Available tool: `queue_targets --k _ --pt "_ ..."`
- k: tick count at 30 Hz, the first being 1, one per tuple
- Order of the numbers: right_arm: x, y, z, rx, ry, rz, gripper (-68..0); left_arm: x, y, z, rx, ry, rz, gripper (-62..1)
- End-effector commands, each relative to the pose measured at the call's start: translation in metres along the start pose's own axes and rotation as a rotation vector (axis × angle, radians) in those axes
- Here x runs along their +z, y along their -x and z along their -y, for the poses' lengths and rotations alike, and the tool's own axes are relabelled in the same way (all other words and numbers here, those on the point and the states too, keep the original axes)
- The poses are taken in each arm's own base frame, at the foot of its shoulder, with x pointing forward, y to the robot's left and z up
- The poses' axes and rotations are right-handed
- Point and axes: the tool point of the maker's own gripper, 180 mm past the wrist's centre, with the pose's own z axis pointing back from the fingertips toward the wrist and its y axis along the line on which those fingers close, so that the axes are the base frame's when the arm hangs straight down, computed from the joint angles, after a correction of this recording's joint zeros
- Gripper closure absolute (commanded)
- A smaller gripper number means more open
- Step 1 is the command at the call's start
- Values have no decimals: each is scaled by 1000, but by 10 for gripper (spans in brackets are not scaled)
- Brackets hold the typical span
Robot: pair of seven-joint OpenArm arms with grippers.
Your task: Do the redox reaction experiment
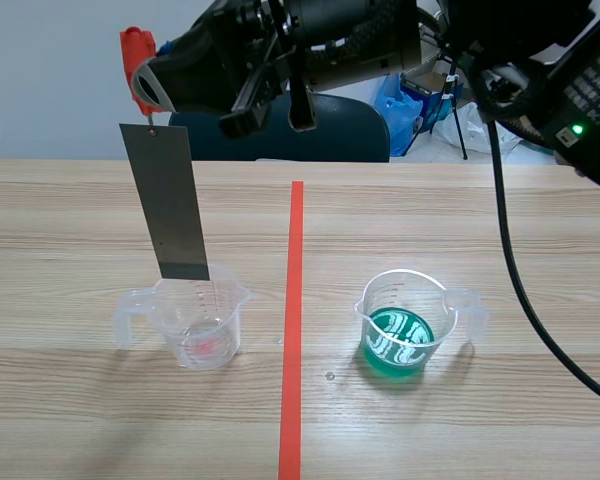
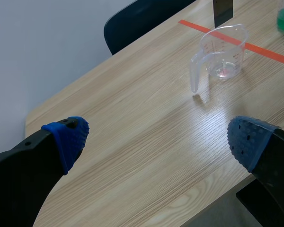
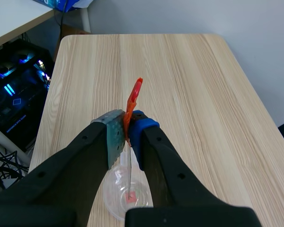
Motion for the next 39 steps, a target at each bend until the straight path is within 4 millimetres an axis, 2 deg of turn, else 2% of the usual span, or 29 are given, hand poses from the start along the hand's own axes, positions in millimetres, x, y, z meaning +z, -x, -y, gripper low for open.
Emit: queue_targets --k 1,18,39 --pt "2 -14 3 16 8 37 -8 -1 -5 1 12 -6 29 -623" --pt "-1 -15 3 17 12 38 -8 -1 -5 1 15 -5 29 -623" --pt "-1 -4 10 -18 27 23 -8 -2 -5 1 14 -2 30 -623"
